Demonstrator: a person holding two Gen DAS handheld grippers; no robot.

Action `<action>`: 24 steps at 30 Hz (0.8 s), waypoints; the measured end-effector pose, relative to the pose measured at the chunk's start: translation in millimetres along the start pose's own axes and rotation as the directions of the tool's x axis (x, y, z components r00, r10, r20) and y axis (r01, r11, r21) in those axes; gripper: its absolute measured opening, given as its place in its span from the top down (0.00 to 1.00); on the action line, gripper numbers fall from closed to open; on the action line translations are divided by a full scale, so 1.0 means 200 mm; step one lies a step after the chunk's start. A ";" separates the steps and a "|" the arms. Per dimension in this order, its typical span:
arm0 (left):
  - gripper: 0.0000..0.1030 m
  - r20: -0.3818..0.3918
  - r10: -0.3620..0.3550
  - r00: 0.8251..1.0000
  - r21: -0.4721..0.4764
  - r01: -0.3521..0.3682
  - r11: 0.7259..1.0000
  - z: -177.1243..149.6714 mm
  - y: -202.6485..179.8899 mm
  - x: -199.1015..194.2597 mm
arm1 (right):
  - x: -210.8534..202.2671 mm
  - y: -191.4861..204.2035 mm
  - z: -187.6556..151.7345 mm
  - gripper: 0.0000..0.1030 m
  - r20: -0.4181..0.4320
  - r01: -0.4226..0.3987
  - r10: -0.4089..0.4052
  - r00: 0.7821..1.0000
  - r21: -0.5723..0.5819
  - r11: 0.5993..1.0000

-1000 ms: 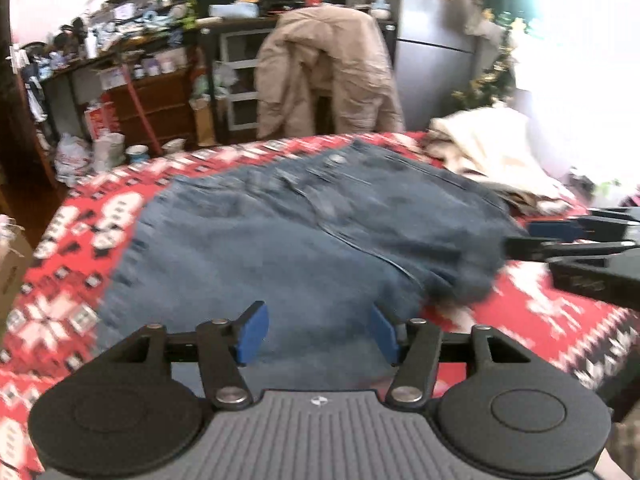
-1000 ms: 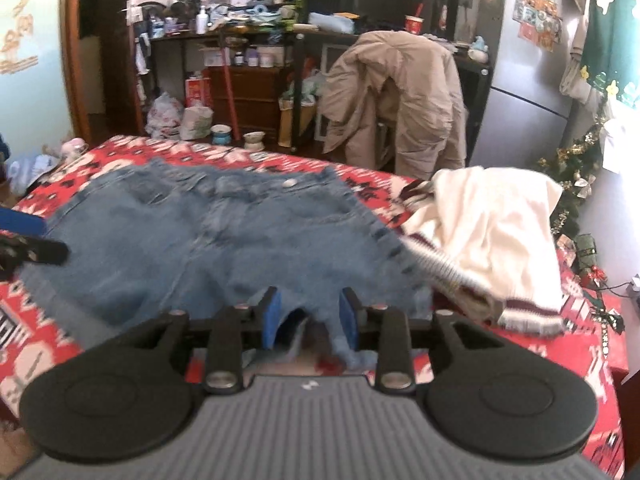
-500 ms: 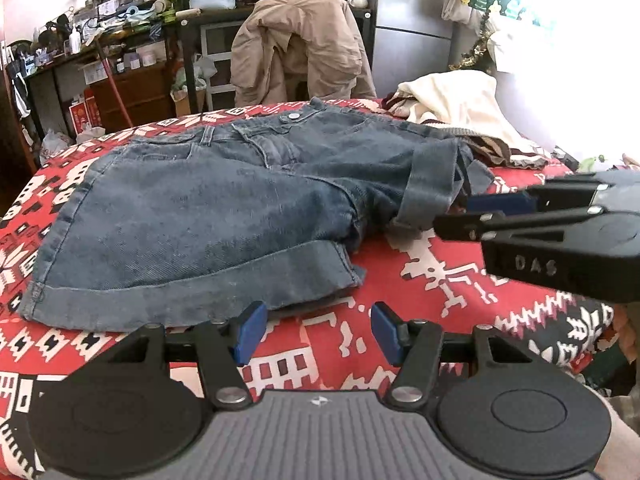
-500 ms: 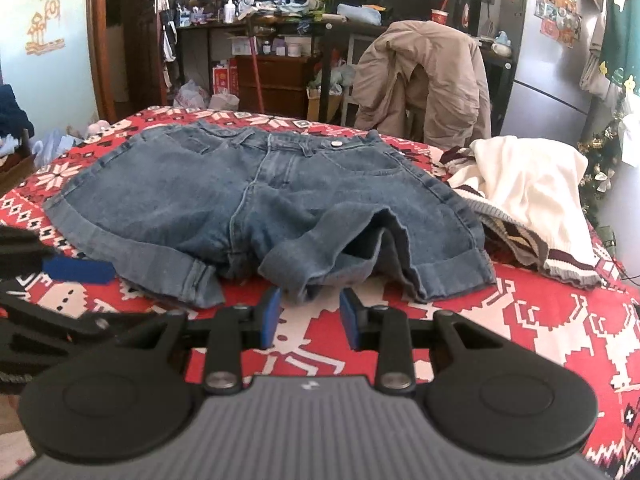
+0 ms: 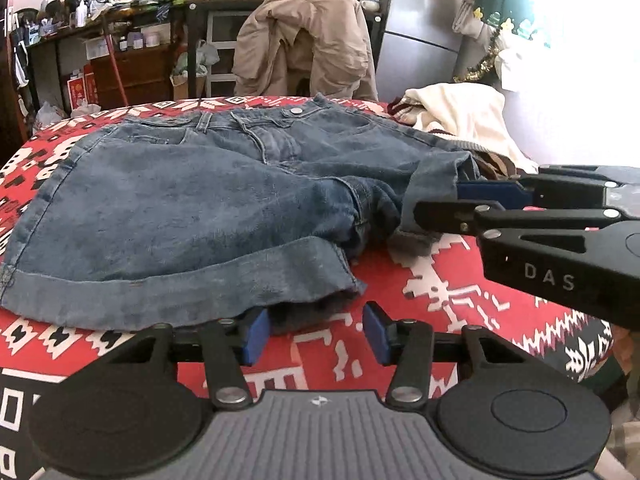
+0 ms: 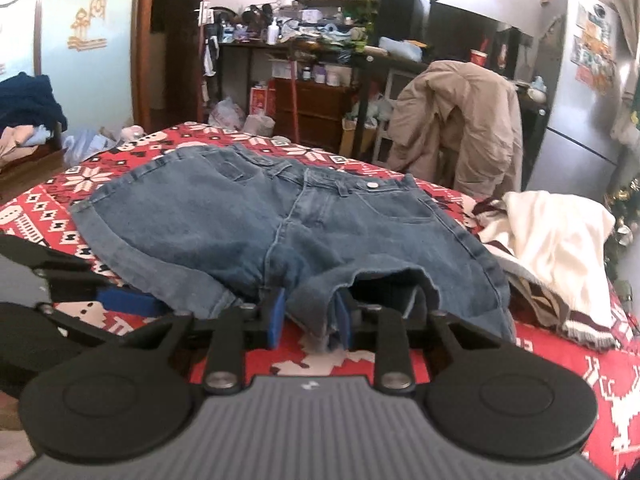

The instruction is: Fold clothes

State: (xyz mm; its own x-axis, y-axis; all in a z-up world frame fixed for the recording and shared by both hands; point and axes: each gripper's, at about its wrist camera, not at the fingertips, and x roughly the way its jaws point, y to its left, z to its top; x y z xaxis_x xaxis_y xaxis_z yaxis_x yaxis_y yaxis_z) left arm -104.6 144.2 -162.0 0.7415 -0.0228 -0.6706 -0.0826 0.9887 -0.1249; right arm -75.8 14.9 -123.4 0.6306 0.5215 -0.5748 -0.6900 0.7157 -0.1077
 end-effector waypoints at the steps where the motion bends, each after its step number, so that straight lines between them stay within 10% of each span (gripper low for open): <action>1: 0.53 0.007 0.004 1.000 -0.001 -0.004 1.000 0.00 0.00 0.00 | 0.01 -0.01 0.00 0.71 -0.004 0.000 0.000 1.000 0.000 1.000; 9: 0.63 0.140 0.066 0.988 0.111 -0.082 0.990 0.05 -0.10 -0.01 | 0.03 -0.08 -0.01 0.79 -0.004 -0.032 0.032 0.999 0.029 0.999; 18: 0.65 0.079 0.085 0.993 0.221 -0.101 0.970 0.03 -0.17 0.11 | 0.09 -0.10 -0.03 0.81 -0.058 -0.063 0.066 0.996 0.053 0.997; 24: 0.93 0.070 0.077 0.995 0.254 -0.093 0.963 0.04 -0.17 0.10 | 0.10 -0.09 -0.06 0.94 -0.076 -0.075 0.081 0.994 0.079 0.994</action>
State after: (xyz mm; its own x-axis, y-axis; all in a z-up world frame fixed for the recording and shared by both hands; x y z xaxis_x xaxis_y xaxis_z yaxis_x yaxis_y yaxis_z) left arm -81.9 111.9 -164.3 0.7779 0.0641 -0.6251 0.0208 0.9916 0.1277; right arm -55.3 6.4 -143.4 0.5437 0.5414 -0.6413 -0.7055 0.7087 0.0002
